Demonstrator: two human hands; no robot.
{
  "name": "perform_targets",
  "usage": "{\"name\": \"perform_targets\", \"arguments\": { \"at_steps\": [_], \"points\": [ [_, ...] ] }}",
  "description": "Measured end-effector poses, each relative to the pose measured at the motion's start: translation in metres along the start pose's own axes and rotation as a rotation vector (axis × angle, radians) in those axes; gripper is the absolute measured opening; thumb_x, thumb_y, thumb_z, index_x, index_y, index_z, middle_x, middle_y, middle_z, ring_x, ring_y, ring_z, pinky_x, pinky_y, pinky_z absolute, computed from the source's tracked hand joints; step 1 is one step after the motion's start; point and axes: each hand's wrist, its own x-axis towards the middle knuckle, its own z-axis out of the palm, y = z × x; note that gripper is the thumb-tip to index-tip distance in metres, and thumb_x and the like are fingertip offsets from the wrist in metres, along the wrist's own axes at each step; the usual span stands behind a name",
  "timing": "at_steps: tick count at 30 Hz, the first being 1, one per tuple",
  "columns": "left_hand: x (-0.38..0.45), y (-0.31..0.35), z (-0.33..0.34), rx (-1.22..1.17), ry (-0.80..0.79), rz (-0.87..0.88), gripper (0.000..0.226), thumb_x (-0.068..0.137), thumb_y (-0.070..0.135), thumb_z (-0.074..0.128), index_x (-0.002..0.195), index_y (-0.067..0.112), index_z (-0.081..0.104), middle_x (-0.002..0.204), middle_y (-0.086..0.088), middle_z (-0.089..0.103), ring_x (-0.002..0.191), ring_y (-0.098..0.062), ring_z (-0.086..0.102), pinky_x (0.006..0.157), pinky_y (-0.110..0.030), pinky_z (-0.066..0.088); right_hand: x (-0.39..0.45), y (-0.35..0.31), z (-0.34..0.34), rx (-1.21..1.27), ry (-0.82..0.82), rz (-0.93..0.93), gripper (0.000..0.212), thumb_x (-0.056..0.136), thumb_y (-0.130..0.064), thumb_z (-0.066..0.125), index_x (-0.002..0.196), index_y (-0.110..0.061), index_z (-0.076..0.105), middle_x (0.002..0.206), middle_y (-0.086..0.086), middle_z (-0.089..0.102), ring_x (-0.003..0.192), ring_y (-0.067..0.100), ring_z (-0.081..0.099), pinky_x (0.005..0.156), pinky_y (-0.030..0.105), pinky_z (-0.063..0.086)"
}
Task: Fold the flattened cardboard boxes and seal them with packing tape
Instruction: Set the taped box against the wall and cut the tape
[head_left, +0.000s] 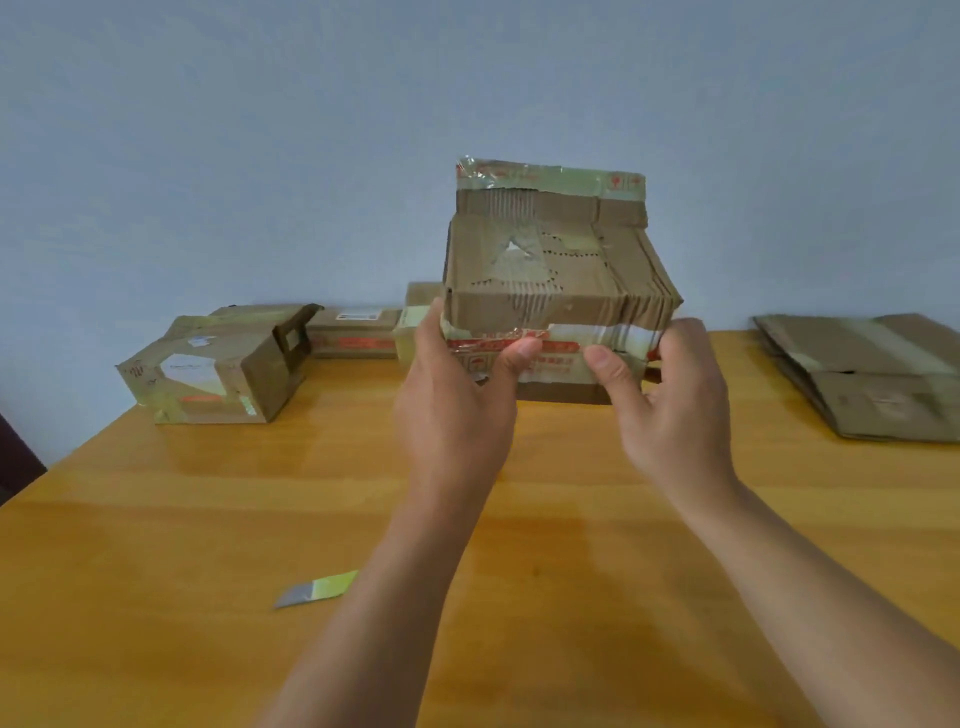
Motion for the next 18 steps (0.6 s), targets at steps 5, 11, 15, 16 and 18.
{"name": "perform_targets", "arguments": {
  "at_steps": [5, 11, 15, 16, 18],
  "points": [
    [-0.03, 0.012, 0.054, -0.001, -0.111, 0.042, 0.086, 0.077, 0.077, 0.047, 0.139, 0.016, 0.044, 0.122, 0.002, 0.068, 0.108, -0.021, 0.065, 0.075, -0.038, 0.053, -0.015, 0.054, -0.044, -0.112, -0.021, 0.074, 0.04, 0.1, -0.047, 0.042, 0.093, -0.008, 0.051, 0.09, 0.003, 0.05, 0.072, 0.008, 0.046, 0.052, 0.017, 0.034],
    [-0.066, 0.0, 0.093, -0.037, -0.277, 0.011, 0.079, 0.091, 0.06, 0.05, 0.156, 0.025, 0.023, 0.136, 0.005, 0.06, 0.12, -0.017, 0.058, 0.089, -0.036, 0.055, -0.056, 0.101, -0.066, -0.121, -0.088, 0.15, 0.029, 0.102, -0.043, 0.035, 0.089, -0.019, 0.043, 0.092, -0.003, 0.047, 0.076, 0.0, 0.051, 0.05, 0.016, 0.042],
    [-0.069, -0.012, 0.103, -0.044, -0.321, -0.024, 0.077, 0.094, 0.044, 0.058, 0.157, 0.023, 0.02, 0.135, 0.004, 0.06, 0.119, -0.015, 0.058, 0.087, -0.028, 0.051, -0.067, 0.113, -0.067, -0.187, -0.186, 0.235, 0.043, 0.097, -0.052, 0.032, 0.093, -0.012, 0.05, 0.093, -0.002, 0.053, 0.074, 0.014, 0.057, 0.047, 0.025, 0.045],
    [-0.069, -0.014, 0.104, -0.06, -0.317, -0.035, 0.076, 0.093, 0.044, 0.059, 0.157, 0.024, 0.023, 0.133, 0.005, 0.061, 0.118, -0.014, 0.059, 0.087, -0.028, 0.052, -0.066, 0.114, -0.066, -0.182, -0.196, 0.261, 0.042, 0.095, -0.054, 0.033, 0.093, -0.015, 0.049, 0.092, -0.002, 0.056, 0.073, 0.015, 0.058, 0.047, 0.024, 0.045],
    [-0.071, -0.018, 0.107, -0.091, -0.305, -0.04, 0.075, 0.092, 0.047, 0.059, 0.156, 0.025, 0.028, 0.129, 0.007, 0.064, 0.114, -0.011, 0.061, 0.085, -0.024, 0.053, -0.066, 0.114, -0.065, -0.139, -0.21, 0.316, 0.042, 0.091, -0.06, 0.04, 0.092, -0.019, 0.047, 0.089, -0.001, 0.062, 0.073, 0.016, 0.063, 0.049, 0.031, 0.05]
  ]
}}
